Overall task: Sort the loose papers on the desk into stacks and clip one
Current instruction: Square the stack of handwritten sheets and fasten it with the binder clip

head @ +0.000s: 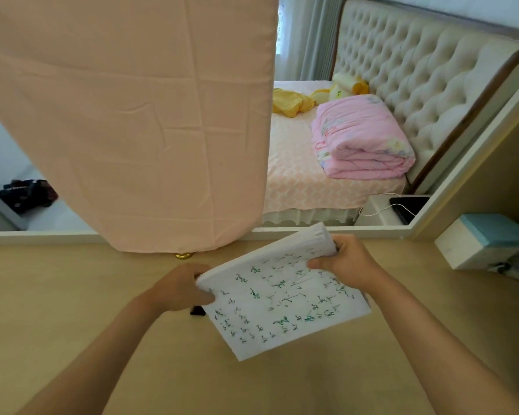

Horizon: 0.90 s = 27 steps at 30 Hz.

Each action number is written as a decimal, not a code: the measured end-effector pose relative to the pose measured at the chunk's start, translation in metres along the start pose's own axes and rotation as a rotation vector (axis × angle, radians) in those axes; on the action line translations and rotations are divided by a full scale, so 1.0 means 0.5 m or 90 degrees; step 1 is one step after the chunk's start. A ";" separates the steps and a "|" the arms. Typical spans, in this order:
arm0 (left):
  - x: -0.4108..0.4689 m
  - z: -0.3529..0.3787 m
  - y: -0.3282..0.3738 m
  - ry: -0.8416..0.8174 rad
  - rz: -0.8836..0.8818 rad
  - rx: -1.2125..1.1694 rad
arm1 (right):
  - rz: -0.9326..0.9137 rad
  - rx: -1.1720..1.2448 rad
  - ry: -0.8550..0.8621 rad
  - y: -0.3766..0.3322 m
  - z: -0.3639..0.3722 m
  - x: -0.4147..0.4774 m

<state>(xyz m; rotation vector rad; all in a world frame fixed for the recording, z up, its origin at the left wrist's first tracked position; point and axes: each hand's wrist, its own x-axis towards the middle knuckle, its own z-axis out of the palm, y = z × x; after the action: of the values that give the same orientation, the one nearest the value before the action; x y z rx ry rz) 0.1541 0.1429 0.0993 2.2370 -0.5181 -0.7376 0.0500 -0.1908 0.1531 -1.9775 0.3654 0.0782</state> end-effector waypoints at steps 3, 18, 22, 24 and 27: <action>-0.012 0.018 -0.016 0.149 -0.062 -0.396 | 0.016 0.132 0.025 0.042 -0.007 0.010; 0.049 0.088 -0.008 0.076 -0.113 -0.494 | 0.185 0.396 0.029 0.197 0.058 0.034; 0.029 0.097 -0.041 -0.207 -0.259 -0.598 | 0.347 0.400 -0.072 0.227 0.034 0.036; 0.028 0.134 -0.049 -0.214 -0.287 -0.622 | 0.409 0.381 -0.096 0.243 0.038 0.038; 0.037 0.182 -0.077 -0.144 -0.339 -0.642 | 0.464 0.318 -0.059 0.281 0.059 0.043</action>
<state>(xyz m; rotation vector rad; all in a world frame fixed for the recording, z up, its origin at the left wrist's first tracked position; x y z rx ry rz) 0.1159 0.1124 0.0117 1.3213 0.3409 -1.1893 0.0331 -0.2224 0.0123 -1.2685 0.9322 0.4899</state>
